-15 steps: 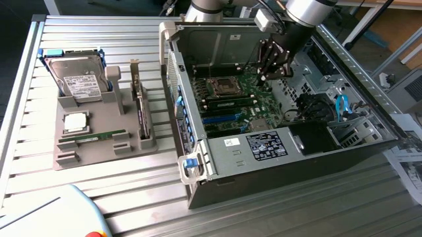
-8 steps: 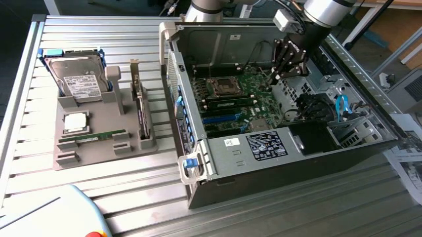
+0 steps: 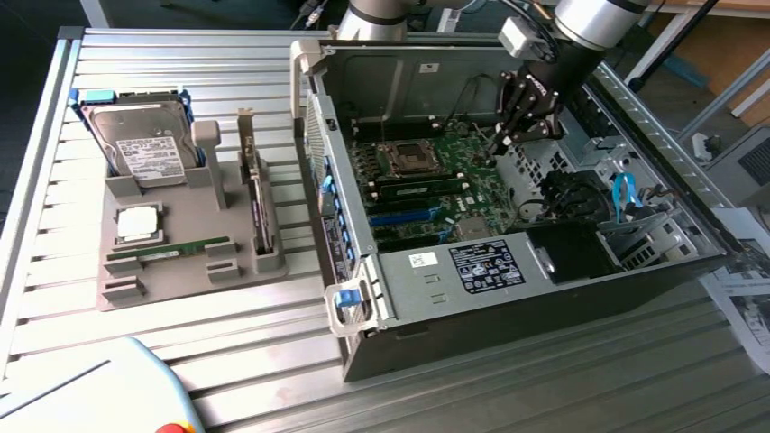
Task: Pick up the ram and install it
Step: 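Press down the ram until it locks into place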
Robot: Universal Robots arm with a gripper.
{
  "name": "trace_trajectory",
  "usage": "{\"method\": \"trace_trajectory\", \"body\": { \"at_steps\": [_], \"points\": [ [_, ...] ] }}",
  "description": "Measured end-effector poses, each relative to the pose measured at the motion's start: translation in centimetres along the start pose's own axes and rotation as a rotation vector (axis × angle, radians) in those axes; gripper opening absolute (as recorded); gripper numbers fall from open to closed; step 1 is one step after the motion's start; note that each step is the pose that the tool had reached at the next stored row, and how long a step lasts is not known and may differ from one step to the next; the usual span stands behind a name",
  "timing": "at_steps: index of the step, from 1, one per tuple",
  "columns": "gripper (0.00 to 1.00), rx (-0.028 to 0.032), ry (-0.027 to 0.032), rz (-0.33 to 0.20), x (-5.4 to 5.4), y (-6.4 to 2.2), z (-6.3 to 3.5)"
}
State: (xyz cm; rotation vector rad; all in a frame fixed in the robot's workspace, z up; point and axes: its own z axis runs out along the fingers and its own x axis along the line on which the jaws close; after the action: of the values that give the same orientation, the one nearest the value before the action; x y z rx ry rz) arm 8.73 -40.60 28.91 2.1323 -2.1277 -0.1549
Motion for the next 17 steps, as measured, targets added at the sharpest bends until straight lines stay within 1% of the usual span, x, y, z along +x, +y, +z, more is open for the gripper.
{"method": "trace_trajectory", "body": {
  "at_steps": [2,3,4,5,6,7,8,9,10,11,12,15,17],
  "points": [
    [0.11,0.0008,0.0001,0.000,0.00,0.01,0.00],
    [0.11,0.0037,0.0001,0.000,0.00,0.01,0.00],
    [0.11,0.0084,0.0001,0.000,0.00,0.01,0.00],
    [0.11,0.0302,0.0002,0.001,0.00,0.01,0.01],
    [0.11,0.0560,0.0000,0.001,0.00,0.02,0.02],
    [0.11,0.0785,0.0001,0.001,0.00,0.04,0.03],
    [0.11,0.1106,0.0001,0.002,0.00,0.07,0.04],
    [0.11,0.1255,0.0001,0.002,0.00,0.09,0.05],
    [0.11,0.1370,0.0001,0.002,0.00,0.10,0.06],
    [0.11,0.1469,0.0001,0.003,0.00,0.10,0.07],
    [0.11,0.1524,0.0002,0.003,0.00,0.09,0.07],
    [0.11,0.1525,0.0002,0.003,0.00,0.10,0.07],
    [0.11,0.1525,0.0002,0.003,-0.01,0.52,0.15]
  ]
}}
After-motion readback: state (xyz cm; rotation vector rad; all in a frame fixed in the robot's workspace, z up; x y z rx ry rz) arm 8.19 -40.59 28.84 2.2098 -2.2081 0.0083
